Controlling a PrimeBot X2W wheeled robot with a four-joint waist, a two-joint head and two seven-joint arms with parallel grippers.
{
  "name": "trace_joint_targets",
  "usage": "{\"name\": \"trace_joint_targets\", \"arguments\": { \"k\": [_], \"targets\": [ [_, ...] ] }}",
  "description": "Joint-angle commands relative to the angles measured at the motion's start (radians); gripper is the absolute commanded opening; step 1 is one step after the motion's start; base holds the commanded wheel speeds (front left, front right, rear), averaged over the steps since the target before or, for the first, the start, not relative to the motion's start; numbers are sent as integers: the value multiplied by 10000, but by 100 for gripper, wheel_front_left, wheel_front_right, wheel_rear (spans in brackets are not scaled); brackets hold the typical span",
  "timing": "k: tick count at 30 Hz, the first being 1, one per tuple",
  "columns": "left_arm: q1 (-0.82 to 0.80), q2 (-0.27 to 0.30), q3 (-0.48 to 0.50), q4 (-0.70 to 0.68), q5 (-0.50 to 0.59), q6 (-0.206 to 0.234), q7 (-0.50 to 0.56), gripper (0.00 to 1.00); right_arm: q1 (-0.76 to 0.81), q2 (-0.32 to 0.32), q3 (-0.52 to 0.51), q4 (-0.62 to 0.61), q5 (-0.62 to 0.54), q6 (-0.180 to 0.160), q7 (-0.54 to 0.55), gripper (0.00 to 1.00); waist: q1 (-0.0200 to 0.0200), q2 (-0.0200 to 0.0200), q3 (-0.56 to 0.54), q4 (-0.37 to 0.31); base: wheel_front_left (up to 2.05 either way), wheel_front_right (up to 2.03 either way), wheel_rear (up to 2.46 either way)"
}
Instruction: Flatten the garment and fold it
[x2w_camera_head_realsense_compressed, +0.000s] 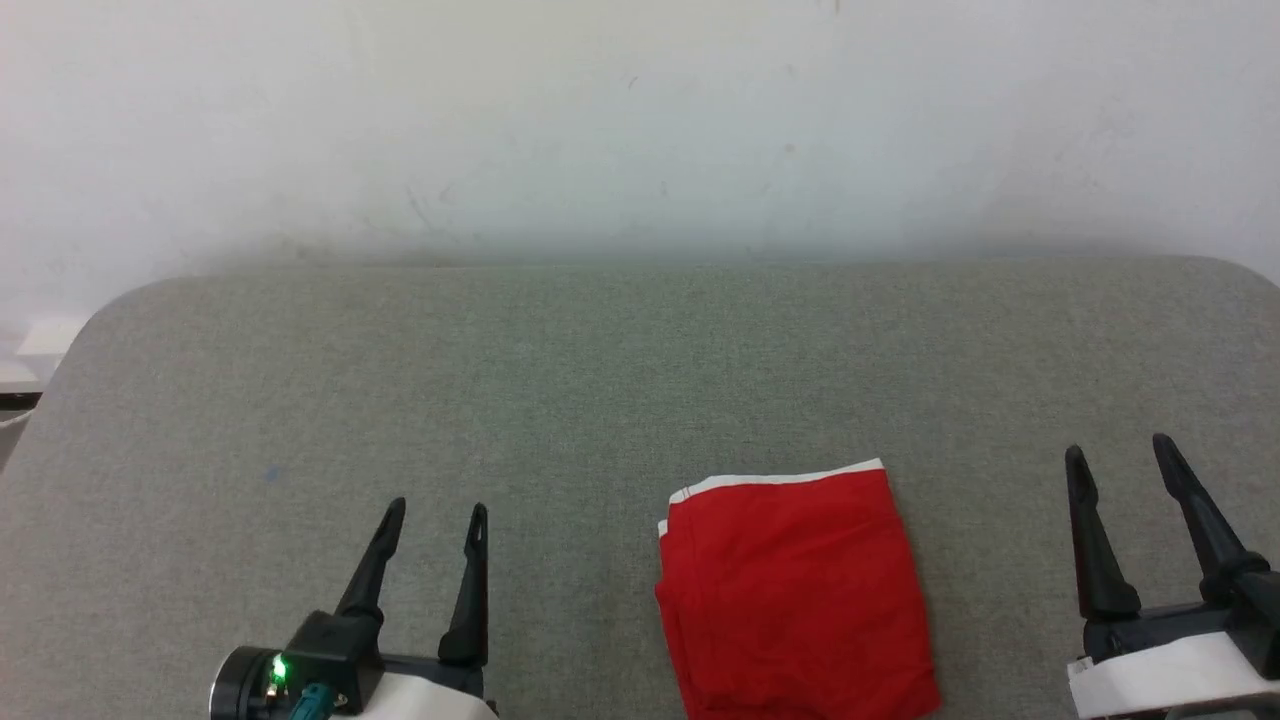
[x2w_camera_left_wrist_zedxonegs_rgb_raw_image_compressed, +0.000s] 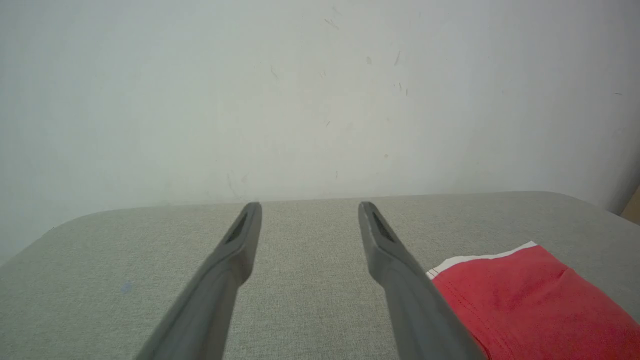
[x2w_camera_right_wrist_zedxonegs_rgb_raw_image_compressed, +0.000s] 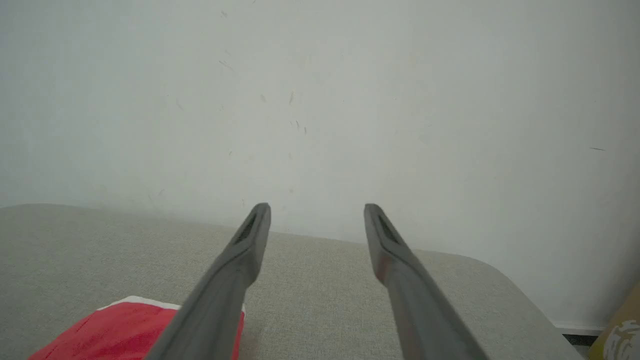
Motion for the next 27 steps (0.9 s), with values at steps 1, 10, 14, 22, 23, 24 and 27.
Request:
{"name": "trace_joint_targets", "arguments": {
  "k": [1,10,14,22,23,24,27],
  "targets": [
    [45,-42,0,11,-24,19,-47,100,119,-54,38,-9,78,-19,-54,100,0,1,28,57,0,0,0],
    [-173,-47,-76,-21,35,-25,-47,100,9,-826,782,-183,966,-19,1809,100,0,1,485,284,0,0,0],
    [-363,-49,-194,21,63,-40,-47,100,-307,-1640,1517,-200,2343,-19,4191,100,0,1,916,424,0,0,0],
    [-881,-51,-578,212,16,-9,-47,100,-1378,-2008,2073,611,4556,-19,7899,100,0,1,1593,929,0,0,0],
    [-943,-51,-632,234,19,4,-47,100,-1506,-1947,2081,816,4679,-19,8132,100,0,1,1651,1017,0,0,0],
    [-996,-51,-671,252,15,20,-47,100,-1627,-1860,2086,1032,4786,-19,8339,100,0,1,1702,1097,0,0,0],
    [-1107,-52,-741,290,8,65,-47,100,-1945,-1685,2074,1712,4686,-19,8745,100,0,1,1809,1312,0,0,0]
  ]
}}
